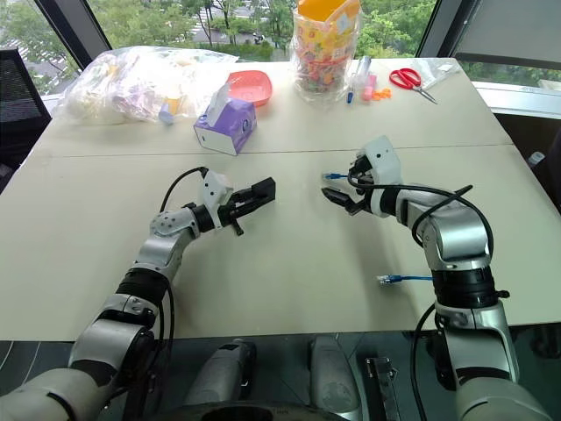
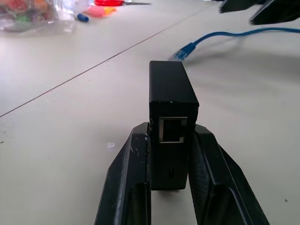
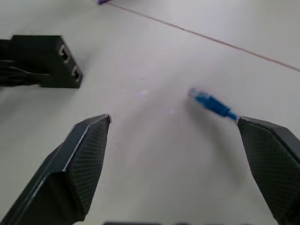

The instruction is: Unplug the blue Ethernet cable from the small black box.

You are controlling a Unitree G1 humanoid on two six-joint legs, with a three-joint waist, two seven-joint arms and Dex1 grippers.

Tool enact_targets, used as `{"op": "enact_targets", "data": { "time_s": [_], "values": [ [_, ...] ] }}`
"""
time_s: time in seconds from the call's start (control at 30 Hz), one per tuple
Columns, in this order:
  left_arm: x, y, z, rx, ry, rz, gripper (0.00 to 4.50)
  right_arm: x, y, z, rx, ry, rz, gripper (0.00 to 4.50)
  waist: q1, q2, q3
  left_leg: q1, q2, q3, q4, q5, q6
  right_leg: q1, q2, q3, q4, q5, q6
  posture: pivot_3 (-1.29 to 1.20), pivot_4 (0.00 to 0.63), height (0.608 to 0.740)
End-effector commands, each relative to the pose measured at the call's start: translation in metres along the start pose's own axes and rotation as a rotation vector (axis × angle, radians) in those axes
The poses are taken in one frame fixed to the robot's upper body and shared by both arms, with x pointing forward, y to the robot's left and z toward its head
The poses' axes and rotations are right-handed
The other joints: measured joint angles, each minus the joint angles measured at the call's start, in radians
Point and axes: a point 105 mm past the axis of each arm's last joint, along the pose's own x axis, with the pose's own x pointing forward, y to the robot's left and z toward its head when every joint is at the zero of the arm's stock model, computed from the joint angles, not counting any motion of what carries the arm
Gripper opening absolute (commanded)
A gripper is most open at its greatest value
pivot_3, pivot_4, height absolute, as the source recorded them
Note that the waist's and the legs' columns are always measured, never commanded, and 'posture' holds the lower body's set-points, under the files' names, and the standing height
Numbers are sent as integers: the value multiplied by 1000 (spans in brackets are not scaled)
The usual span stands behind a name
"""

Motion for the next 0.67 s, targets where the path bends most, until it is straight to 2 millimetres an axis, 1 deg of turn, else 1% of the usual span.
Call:
{"op": "enact_targets", "data": {
  "time_s": [0.03, 0.1, 0.13, 0.17, 0.33, 0.4, 0.47, 0.53, 0.57, 0.67],
  "values": [
    [-12, 5, -16, -10, 33, 50, 474, -13, 14, 11, -10, -53, 5, 4429, -2, 0, 0, 1, 0, 0, 0, 0, 0, 1, 0, 0, 0, 0, 0, 0, 150, 740],
    [-17, 6, -21, -22, 43, 58, 1510, -16, 20, 7, 2, -46, 17, 4500, -3, 0, -1, 2, 0, 0, 0, 0, 0, 3, 0, 0, 0, 0, 0, 0, 150, 740],
    [-19, 6, -22, -29, 47, 58, 1852, -18, 22, 5, 6, -42, 20, 4500, -3, 0, -1, 4, 0, 0, 0, 0, 0, 4, 0, 0, 0, 0, 0, 0, 150, 740],
    [-20, 7, -23, -34, 49, 57, 2348, -19, 24, 4, 9, -40, 21, 4500, -3, 0, -1, 4, 0, 0, 0, 0, 0, 5, 0, 0, 0, 0, 0, 0, 150, 740],
    [-35, 17, -19, -50, 49, 86, 4413, -26, 31, -2, 15, -20, 42, 4500, -4, 0, -1, 12, 0, 0, -1, 0, 0, 11, 0, 0, -1, 0, 0, 0, 150, 740],
    [-42, 17, -16, -44, 50, 77, 4465, -29, 34, -4, 10, -11, 53, 4500, -4, 0, -1, 13, 1, 0, -1, 0, 0, 12, 1, 0, -1, 0, 0, 0, 150, 740],
    [-53, 18, -8, -43, 45, 72, 4465, -34, 38, -7, -6, -3, 73, 4500, -4, 0, -1, 13, 1, 0, -1, 0, 0, 12, 1, 0, -1, 0, 0, 0, 150, 740],
    [-57, 17, -4, -48, 47, 70, 4465, -36, 40, -8, -13, 0, 81, 4500, -1, 0, -1, 12, 1, 0, -2, -1, 1, 12, 1, 0, -1, 0, 0, 0, 150, 740],
    [-64, 17, 0, -50, 50, 65, 4465, -38, 42, -10, -16, 6, 92, 4500, 0, 0, -1, 12, 1, 0, -1, -1, 1, 12, 1, 0, -1, 0, 0, 0, 150, 740],
    [-85, 18, 22, -98, 39, 74, 4465, -50, 53, -18, -36, 24, 146, 4500, 2, -1, -1, 10, 1, -1, -1, -1, 1, 12, 1, 0, -2, 0, 0, 0, 150, 740]
  ]
}}
